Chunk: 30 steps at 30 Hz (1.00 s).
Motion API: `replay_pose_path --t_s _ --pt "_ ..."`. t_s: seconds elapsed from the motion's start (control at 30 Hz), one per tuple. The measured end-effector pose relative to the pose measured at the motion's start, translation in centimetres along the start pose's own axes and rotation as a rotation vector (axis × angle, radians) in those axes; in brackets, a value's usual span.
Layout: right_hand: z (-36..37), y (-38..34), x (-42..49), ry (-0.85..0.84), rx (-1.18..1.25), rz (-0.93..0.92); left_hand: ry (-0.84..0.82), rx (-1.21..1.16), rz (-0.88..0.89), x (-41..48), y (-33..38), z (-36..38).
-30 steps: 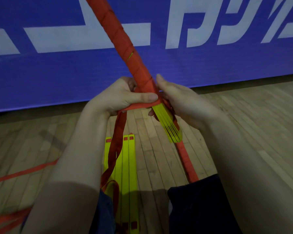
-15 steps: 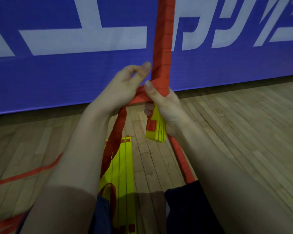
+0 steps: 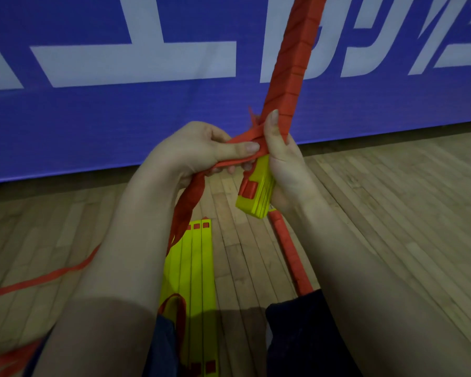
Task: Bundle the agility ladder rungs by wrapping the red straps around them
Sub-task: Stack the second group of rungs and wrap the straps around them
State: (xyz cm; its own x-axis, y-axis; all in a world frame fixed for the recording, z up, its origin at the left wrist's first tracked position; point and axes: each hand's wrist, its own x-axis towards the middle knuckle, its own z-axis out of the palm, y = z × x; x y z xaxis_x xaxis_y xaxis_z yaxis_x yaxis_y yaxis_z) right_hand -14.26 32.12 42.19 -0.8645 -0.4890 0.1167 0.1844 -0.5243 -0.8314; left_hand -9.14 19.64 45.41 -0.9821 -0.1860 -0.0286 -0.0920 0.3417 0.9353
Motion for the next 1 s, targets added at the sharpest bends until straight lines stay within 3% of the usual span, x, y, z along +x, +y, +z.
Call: replay_pose_path --t_s 0.2,0.3,0.57,0.77,1.0 --pt "-0.6 -0.1 0.3 -0.168 0.157 0.062 -0.094 -0.298 0.151 0.3 -0.4 0.7" --pt "-0.8 -0.2 0.0 -0.258 0.162 0.067 -0.118 -0.264 0.215 0.7 -0.5 0.4" --pt "-1.1 -0.6 -0.8 -0.442 0.006 0.139 -0.238 -0.356 0.187 1.0 -1.4 -0.8" --pt "-1.5 -0.6 -0.9 -0.539 0.032 0.232 -0.328 -0.346 0.201 1.2 -1.7 -1.2" --pt "-1.5 -1.1 -0.8 -0.488 0.104 0.251 -0.209 -0.233 0.227 0.7 -0.6 -0.5"
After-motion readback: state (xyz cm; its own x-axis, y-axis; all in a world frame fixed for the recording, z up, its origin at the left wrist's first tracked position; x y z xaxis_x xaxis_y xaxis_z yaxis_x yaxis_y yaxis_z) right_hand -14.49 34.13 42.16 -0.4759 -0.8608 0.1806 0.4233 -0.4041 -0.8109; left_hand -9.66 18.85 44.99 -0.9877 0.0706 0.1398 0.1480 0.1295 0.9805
